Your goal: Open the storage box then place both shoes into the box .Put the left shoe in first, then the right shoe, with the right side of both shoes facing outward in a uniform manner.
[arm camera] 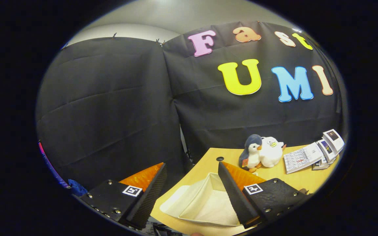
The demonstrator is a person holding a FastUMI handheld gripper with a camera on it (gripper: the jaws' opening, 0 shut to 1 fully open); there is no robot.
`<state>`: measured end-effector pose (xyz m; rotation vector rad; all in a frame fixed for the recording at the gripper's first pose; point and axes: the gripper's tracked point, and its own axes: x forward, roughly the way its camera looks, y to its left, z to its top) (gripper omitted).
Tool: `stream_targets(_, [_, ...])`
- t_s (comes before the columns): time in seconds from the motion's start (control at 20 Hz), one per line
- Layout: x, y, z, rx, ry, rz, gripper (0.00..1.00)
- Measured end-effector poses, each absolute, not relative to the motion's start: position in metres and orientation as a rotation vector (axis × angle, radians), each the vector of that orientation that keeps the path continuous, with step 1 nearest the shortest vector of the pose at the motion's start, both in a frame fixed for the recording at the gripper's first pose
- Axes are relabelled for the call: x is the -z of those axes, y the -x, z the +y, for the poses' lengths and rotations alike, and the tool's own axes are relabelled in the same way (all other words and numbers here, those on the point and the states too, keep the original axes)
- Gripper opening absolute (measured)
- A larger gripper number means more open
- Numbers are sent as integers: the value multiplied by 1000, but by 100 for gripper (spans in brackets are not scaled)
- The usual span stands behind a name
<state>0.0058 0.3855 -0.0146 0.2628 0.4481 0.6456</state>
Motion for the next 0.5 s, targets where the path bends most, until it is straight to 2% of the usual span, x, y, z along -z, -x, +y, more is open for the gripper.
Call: stream_targets(0.5, [73, -43, 277, -482, -209, 498, 97])
